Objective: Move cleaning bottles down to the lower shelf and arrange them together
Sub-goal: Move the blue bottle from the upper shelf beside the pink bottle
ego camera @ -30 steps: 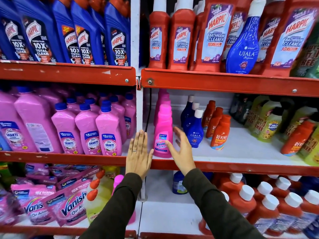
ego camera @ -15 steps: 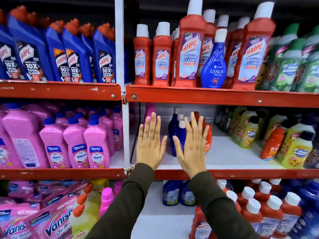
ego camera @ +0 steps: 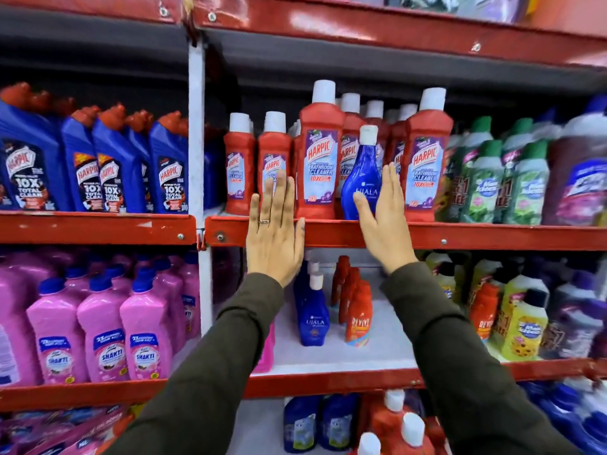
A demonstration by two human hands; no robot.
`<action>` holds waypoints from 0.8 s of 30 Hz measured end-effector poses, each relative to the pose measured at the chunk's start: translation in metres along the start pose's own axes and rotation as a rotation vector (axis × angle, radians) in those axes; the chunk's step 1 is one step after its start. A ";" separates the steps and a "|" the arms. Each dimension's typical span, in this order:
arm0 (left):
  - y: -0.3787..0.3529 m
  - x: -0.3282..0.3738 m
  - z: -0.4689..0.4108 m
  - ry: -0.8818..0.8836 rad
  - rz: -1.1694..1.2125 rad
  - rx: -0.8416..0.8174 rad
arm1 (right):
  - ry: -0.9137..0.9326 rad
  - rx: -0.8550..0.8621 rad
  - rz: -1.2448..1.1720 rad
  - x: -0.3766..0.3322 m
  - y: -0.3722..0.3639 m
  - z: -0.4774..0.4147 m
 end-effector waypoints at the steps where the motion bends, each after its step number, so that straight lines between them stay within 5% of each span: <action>1: -0.002 0.002 -0.001 0.001 -0.005 -0.003 | -0.038 -0.048 -0.005 0.002 0.002 -0.010; 7: -0.008 0.002 0.004 -0.023 -0.030 -0.009 | -0.229 -0.252 -0.133 0.019 0.006 -0.043; 24: -0.012 0.002 0.006 -0.024 -0.032 -0.029 | -0.271 -0.140 -0.505 0.008 0.027 -0.052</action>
Point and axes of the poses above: each hand's wrist, its own z-axis away from the middle knuckle, its own y-axis out of the back of the hand, x = y × z, the point moved 3 cm from there along -z, towards the middle knuckle, and after that the axes turned 12 degrees about x, right-handed, at the moved point
